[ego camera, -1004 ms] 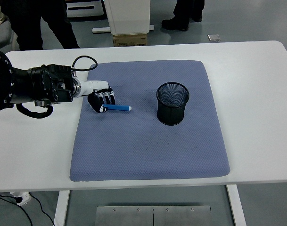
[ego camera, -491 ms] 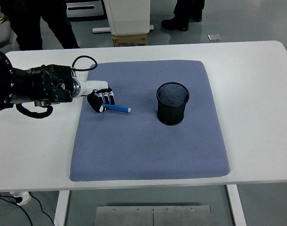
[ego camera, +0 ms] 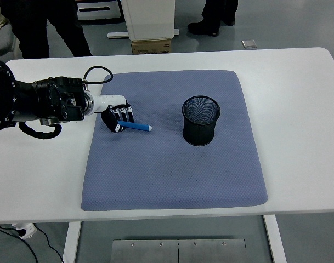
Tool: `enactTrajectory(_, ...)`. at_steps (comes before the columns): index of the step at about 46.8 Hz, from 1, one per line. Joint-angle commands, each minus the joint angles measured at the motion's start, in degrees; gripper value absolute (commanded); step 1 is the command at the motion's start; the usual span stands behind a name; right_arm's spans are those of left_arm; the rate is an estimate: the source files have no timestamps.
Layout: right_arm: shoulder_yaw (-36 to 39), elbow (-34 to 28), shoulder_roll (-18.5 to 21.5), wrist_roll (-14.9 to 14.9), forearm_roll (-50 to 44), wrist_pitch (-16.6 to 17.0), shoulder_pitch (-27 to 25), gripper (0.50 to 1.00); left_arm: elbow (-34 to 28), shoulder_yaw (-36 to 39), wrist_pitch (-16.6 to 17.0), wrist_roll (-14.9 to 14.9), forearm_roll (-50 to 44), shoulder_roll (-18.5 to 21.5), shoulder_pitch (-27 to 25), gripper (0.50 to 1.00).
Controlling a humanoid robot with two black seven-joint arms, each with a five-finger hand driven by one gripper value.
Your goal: Left hand places marker in pen holder
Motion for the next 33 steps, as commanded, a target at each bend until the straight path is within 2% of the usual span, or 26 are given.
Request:
enactTrajectory(1,0.0,0.1,0.0,0.0,0.0,0.0,0.0,1.000,0.0,0.0,0.0,0.0,0.0,0.0,0.0,0.607)
enactTrajectory(11,0.0,0.0,0.0,0.0,0.0,0.1,0.0,1.000,0.0,0.0,0.2,0.0,0.0,0.0,0.0,0.572)
enactTrajectory(33,0.0,0.1,0.0,0.0,0.0,0.0,0.0,1.000,-0.1,0.1,1.1,0.0,0.0,0.0,0.4,0.596)
